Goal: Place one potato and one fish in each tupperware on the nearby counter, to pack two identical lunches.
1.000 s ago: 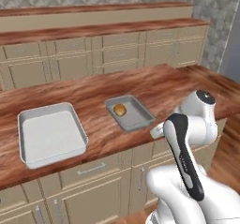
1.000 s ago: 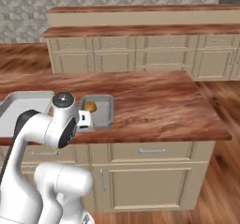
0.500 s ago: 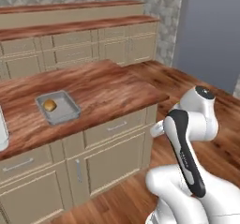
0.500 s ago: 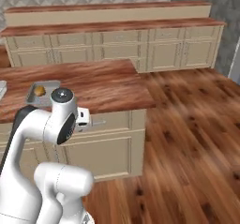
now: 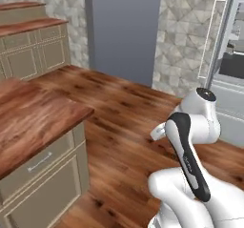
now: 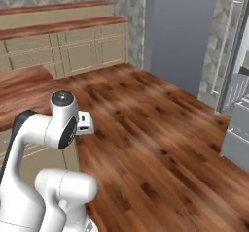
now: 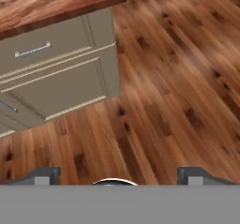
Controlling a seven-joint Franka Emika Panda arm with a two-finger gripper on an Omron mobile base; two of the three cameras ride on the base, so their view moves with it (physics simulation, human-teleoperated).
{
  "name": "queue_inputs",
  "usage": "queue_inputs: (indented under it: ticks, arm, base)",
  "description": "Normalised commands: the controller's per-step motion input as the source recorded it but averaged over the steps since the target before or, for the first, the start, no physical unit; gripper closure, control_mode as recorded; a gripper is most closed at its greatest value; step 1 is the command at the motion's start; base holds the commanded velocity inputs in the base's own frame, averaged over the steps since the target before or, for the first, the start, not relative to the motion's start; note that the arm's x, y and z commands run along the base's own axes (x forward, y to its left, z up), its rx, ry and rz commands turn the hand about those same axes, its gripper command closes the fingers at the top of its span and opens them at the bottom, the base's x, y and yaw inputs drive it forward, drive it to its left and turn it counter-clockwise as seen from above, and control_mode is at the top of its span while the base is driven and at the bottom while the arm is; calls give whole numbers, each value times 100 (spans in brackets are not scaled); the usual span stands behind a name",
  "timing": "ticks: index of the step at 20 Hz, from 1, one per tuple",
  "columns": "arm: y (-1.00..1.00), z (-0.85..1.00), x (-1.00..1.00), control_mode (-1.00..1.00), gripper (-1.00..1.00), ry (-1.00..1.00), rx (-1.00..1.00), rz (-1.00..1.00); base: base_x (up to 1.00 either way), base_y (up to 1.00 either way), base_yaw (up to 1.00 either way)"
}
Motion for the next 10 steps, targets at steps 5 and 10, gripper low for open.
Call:
queue_inputs:
  ticks: [5, 10]
  arm:
    - [0, 0, 0, 100, -100, 0, 0, 0]
    - [0, 0, 0, 100, -100, 0, 0, 0]
  base:
    - [1, -46, -70]
    - [11, -40, -66]
